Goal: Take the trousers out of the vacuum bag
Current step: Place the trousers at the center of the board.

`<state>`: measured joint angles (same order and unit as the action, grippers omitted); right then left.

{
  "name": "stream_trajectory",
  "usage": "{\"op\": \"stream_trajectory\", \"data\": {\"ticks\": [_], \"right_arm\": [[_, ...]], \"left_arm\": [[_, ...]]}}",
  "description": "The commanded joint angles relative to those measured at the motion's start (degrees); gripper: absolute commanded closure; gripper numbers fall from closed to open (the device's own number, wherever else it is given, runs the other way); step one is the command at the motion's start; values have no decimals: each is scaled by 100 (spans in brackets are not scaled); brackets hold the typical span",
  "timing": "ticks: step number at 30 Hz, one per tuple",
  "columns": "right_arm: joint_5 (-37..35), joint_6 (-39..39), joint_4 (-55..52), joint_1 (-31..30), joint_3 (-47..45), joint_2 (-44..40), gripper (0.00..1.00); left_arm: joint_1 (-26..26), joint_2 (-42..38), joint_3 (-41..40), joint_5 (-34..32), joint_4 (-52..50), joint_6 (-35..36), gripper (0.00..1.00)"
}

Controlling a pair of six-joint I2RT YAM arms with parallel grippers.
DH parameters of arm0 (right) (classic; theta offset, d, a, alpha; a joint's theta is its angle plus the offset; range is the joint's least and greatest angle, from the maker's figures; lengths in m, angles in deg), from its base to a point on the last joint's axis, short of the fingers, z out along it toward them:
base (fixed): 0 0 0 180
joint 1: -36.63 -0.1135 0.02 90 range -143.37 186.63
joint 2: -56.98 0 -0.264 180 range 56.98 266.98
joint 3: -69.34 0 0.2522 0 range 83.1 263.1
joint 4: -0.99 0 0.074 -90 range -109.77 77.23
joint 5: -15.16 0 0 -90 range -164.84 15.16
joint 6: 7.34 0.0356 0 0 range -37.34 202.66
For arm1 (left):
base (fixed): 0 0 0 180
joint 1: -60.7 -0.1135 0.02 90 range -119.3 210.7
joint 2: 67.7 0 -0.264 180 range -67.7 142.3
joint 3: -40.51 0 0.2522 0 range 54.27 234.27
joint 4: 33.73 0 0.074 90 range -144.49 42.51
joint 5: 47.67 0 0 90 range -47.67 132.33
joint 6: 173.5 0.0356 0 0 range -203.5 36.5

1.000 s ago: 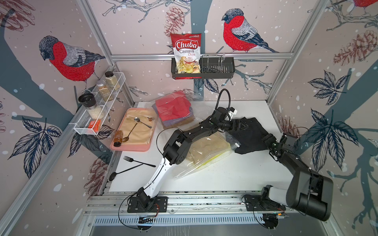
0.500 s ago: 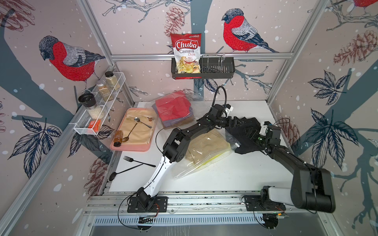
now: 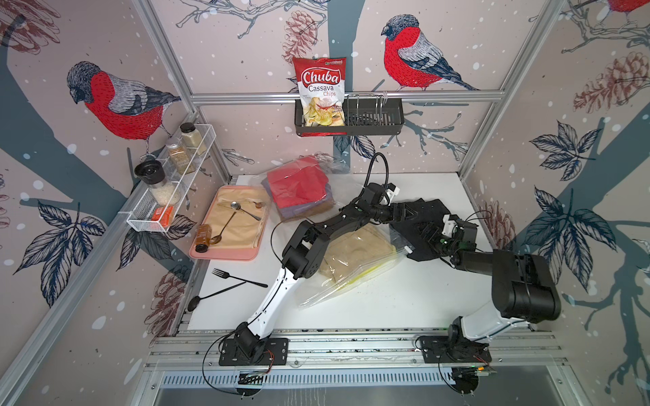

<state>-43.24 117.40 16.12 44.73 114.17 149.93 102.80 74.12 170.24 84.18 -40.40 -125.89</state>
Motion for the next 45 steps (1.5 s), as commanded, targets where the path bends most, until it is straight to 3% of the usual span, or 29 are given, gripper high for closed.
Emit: {"op": "stream_trajectory", "data": {"ticks": [1,13,20,26,31,35,45], "right_arm": [[-437,79,-513,194,75,234,8],[-188,-84,-746,754,917,895,8],[-693,-343,-1249,841,1103,902,9],[-619,-361,-1241,851,971,688,9],[-427,-374,-1209,704,1104,142,8],[-520,-547,-1364,318,1323,-554,8],[-554,-443,-1863,-559,705,-2556,6]], "left_arm": [[-78,-672,-351,43,382,156,2],[-133,-1798,-1969,17,682,389,2],[-168,-2247,-2241,-254,-92,981,2],[-203,-2446,-2280,-323,-321,1116,2],[-203,-2628,-2150,-582,-848,1446,2],[-206,-2858,-2058,-1293,-1658,2064,2],[-123,-4255,-3505,-2656,-2131,3146,2]]}}
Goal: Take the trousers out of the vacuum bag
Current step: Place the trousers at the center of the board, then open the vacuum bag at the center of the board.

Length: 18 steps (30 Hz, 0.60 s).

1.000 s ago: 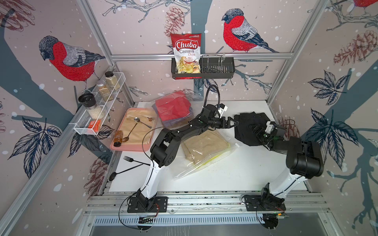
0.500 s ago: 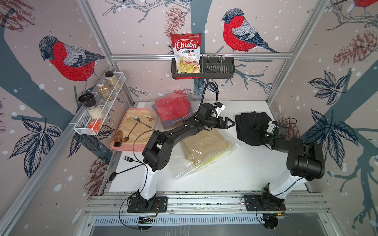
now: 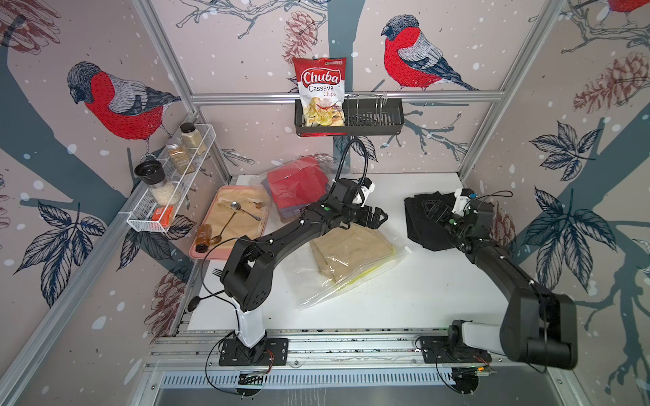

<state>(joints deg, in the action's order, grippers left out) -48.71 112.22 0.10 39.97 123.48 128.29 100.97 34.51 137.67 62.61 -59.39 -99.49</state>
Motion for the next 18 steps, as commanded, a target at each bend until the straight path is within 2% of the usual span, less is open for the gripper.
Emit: {"op": "stream_trajectory", "data": {"ticks": [1,6,11,15,18], "right_arm": [[8,211,-275,-111,-402,-633,4],[331,550,-390,-287,-1147,-1693,0],[539,743,-818,-521,-1721,-2695,0],[842,1112,-936,-676,-2218,-3563,0],[804,1239,-1223,-827,-2517,-4167,0]], "left_arm": [[126,-467,-391,-718,-327,582,2],[775,-1019,-857,-1928,-878,742,1],[1486,-1298,-1393,-3015,-1119,411,1],[1884,-1260,-1655,-3645,-1253,126,1],[2095,-1105,-1706,-4022,-1375,-164,1]]}}
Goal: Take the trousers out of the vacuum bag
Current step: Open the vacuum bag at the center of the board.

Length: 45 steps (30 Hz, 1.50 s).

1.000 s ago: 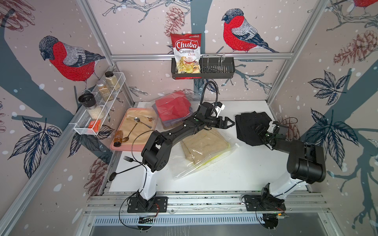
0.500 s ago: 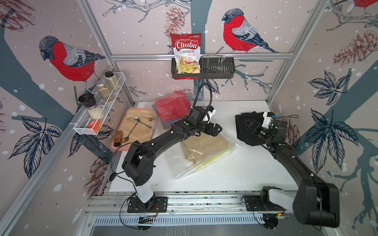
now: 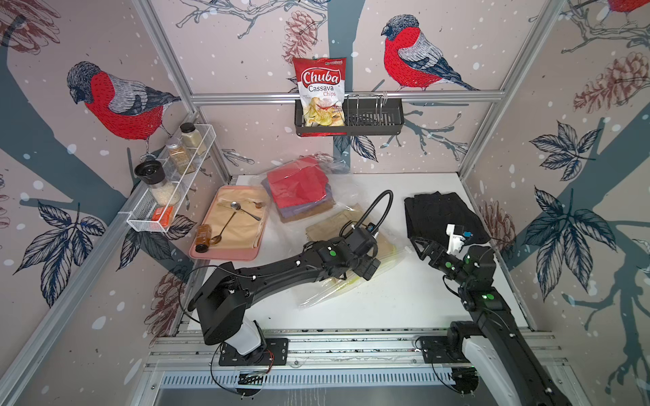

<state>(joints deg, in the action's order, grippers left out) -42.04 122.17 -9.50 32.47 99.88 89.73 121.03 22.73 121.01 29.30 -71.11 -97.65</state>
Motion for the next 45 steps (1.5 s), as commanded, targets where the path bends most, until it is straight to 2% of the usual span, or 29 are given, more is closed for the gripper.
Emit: {"op": "stream_trajectory", "data": {"ticks": [1,6,10,15,16,18,23,28,31,35,37,45], "right_arm": [[122,290,-351,-106,-251,-484,0],[133,492,-558,-203,-636,-1086,0],[223,610,-633,-249,-800,-1274,0],[355,1213,-266,-473,-1201,-1681,0],[331,1327,-194,-540,-1287,-1771,1],[268,1570,-40,-670,-1452,-1891,3],[-124,2126,552,-1229,-1851,-1952,13],[-1115,2605,1122,-2198,-2029,-1820,25],[-1741,3019,1748,-2792,-2273,-1602,33],[-2635,3190,2258,-3570,-2293,-1036,41],[-2916,3195,2466,-3833,-2213,-641,41],[-3013,3230,3879,-4281,-1855,1458,43]], "left_arm": [[141,118,-58,-793,-220,-406,1],[328,366,-43,-1185,-358,-586,1],[382,627,143,-1918,-644,-814,1],[382,751,354,-2084,-738,-859,4],[379,750,393,-2123,-782,-915,10],[367,739,457,-2063,-765,-854,28],[267,808,732,-1649,-641,-609,66],[74,930,998,-1446,-644,-452,83],[-56,915,1076,-1191,-543,-381,90],[-195,871,1135,-911,-408,-323,91],[-232,879,1161,-830,-369,-310,91],[-283,849,1176,-772,-298,-329,92]]}}
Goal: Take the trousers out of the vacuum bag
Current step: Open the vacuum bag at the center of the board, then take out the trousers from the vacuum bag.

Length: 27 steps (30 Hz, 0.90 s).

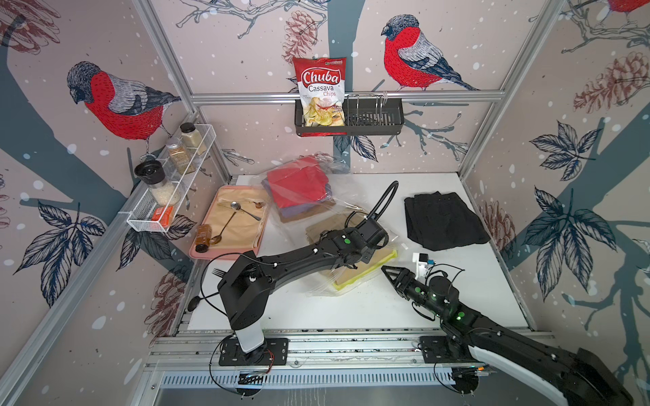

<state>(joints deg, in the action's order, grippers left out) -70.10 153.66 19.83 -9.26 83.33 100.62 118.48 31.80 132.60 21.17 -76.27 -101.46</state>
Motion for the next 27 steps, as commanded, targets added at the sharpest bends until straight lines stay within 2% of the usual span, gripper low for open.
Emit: {"op": "stream_trajectory", "data": {"ticks": [1,11,27], "right_arm": [[-242,80,1169,-167,-158,628,44],[-347,186,2344,-500,303,2277,48],[-421,438,2883,-498,713,3520,51]], "left_arm": [[-32,-73,-11,49,227,43,92],[-56,-235,-198,172,355,19,92],[-53,-275,-283,266,456,-18,93]]}}
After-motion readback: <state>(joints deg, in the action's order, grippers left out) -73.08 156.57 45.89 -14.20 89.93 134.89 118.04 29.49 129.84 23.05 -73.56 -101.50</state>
